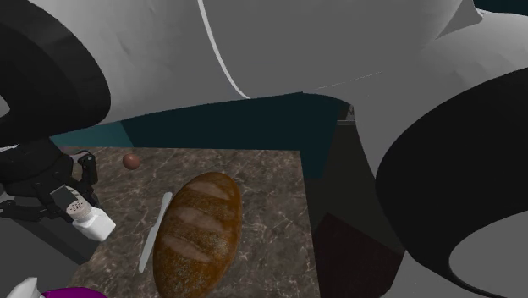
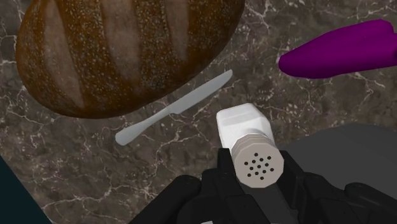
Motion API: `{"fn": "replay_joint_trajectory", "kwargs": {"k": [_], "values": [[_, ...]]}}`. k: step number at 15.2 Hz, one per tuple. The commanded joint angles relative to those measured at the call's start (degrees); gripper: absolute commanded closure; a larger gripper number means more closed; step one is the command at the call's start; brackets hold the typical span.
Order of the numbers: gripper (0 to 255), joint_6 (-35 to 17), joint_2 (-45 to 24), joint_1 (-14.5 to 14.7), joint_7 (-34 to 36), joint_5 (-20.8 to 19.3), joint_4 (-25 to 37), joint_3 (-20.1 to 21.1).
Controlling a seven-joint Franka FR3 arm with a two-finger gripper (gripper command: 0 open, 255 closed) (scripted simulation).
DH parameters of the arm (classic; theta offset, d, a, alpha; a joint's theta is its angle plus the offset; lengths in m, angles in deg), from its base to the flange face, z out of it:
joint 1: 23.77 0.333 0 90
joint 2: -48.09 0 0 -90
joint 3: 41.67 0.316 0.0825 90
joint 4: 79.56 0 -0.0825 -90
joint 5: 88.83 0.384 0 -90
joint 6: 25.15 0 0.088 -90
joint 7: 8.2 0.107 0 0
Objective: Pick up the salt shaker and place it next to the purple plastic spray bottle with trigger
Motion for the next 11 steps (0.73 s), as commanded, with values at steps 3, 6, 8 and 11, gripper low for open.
{"fn": "replay_joint_trajectory", "kwargs": {"k": [3, 6, 8, 11], "values": [[255, -3.18, 0.04, -0.07, 0.05, -0.02, -3.19, -0.03], [255, -5.41, -0.17, -0.09, 0.1, -0.07, -5.2, -0.06], [255, -6.87, -0.38, -0.1, 0.15, -0.12, -6.46, -0.08], [255, -9.04, -0.78, -0.11, 0.22, -0.21, -8.23, -0.11]]}}
